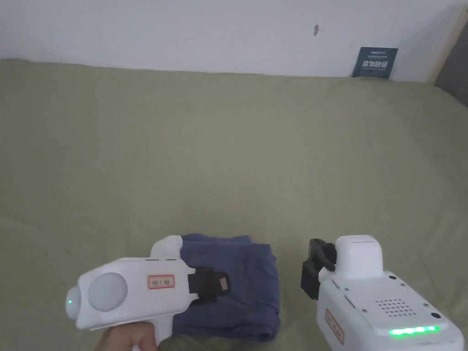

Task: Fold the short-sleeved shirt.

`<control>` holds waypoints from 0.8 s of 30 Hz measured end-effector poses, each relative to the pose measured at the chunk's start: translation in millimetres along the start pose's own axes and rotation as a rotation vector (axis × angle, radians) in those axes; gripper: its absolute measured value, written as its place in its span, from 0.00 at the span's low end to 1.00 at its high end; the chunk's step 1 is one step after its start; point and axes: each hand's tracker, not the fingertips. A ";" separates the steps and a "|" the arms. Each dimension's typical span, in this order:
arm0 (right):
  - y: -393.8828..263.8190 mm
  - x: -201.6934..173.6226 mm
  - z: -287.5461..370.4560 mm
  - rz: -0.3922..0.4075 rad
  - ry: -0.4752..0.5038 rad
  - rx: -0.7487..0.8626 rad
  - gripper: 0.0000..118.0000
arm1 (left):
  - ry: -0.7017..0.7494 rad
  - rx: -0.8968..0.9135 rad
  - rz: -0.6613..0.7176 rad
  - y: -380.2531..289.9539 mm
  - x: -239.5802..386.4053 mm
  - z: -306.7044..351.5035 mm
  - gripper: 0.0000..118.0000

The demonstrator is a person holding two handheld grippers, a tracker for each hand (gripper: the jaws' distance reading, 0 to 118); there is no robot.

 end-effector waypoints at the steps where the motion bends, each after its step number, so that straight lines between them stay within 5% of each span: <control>1: -0.9 -6.0 -8.3 0.003 0.008 -0.054 0.07 | 0.025 0.015 -0.012 4.1 -2.2 9.3 0.00; 5: -9.8 -29.8 -48.5 -0.004 0.111 -0.227 0.07 | 0.140 0.063 -0.050 17.9 -25.1 39.6 0.00; 11: -35.7 -47.6 -100.8 0.002 0.077 -0.299 0.07 | 0.184 0.067 0.032 30.9 -78.5 54.4 0.00; 19: -55.6 -47.1 -108.0 0.000 0.069 -0.301 0.06 | 0.002 -0.044 0.130 47.5 -115.7 39.5 0.05; 22: -54.8 -43.9 -108.0 -0.017 0.079 -0.306 0.06 | -0.138 -0.123 0.130 50.2 -116.0 28.6 0.92; 24: -55.4 -42.6 -108.0 -0.029 0.084 -0.307 0.06 | -0.141 -0.124 0.118 48.7 -115.5 20.1 0.99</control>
